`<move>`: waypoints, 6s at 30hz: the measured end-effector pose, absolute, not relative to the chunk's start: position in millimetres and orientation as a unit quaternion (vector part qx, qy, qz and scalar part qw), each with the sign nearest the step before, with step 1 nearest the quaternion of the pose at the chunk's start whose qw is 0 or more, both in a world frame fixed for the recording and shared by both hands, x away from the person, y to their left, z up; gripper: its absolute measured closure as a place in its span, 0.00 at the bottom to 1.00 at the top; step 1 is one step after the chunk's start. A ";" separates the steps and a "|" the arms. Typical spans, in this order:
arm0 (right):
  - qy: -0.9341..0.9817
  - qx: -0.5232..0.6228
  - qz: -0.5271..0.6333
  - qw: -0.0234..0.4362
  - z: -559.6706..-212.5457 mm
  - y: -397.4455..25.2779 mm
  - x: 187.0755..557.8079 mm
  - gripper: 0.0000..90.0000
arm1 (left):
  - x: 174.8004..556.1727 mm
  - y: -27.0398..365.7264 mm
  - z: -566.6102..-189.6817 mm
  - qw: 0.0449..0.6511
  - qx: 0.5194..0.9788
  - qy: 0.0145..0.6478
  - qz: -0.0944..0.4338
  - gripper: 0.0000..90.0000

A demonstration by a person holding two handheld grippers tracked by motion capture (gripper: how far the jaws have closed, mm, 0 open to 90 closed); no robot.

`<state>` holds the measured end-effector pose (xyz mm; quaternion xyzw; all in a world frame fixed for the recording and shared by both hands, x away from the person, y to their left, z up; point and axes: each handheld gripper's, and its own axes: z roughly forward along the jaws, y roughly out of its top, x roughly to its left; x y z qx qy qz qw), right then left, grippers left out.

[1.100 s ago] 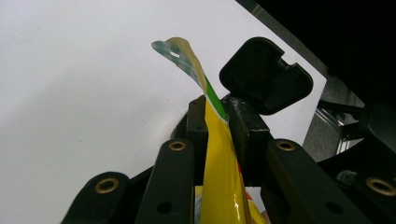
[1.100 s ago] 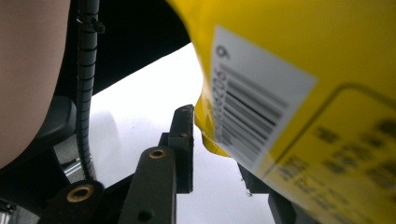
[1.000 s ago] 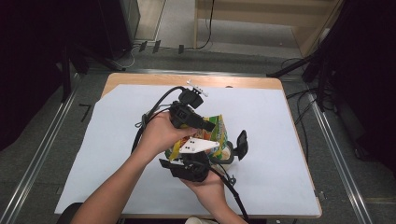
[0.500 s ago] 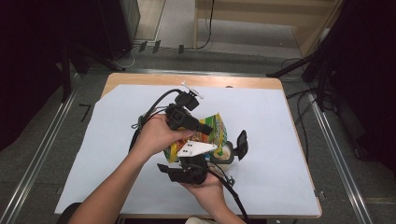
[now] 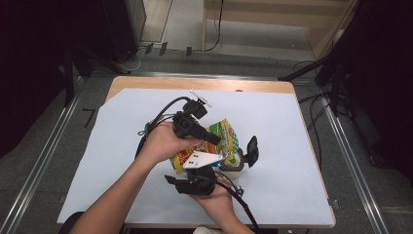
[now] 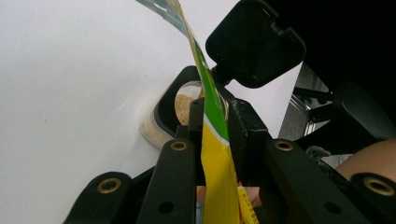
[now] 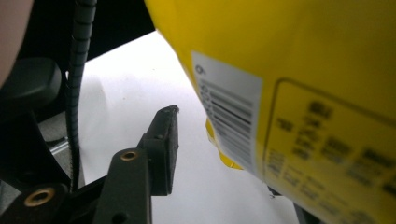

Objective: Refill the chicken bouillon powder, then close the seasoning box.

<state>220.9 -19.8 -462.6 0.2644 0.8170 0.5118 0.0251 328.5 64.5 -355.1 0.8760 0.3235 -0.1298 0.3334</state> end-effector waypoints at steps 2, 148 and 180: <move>0.818 0.265 0.510 0.025 -465.1 -19.7 221.1 0.58 | 328.5 64.7 -356.0 0.332 0.876 0.324 -0.132 0.89; 0.809 0.293 0.506 0.053 -470.3 -38.5 228.9 0.53 | 384.6 204.8 -369.6 0.450 0.815 0.364 -0.020 0.86; 0.811 0.290 0.506 0.048 -468.8 -38.3 230.2 0.53 | 368.2 221.8 -338.5 0.466 0.801 0.375 -0.003 0.62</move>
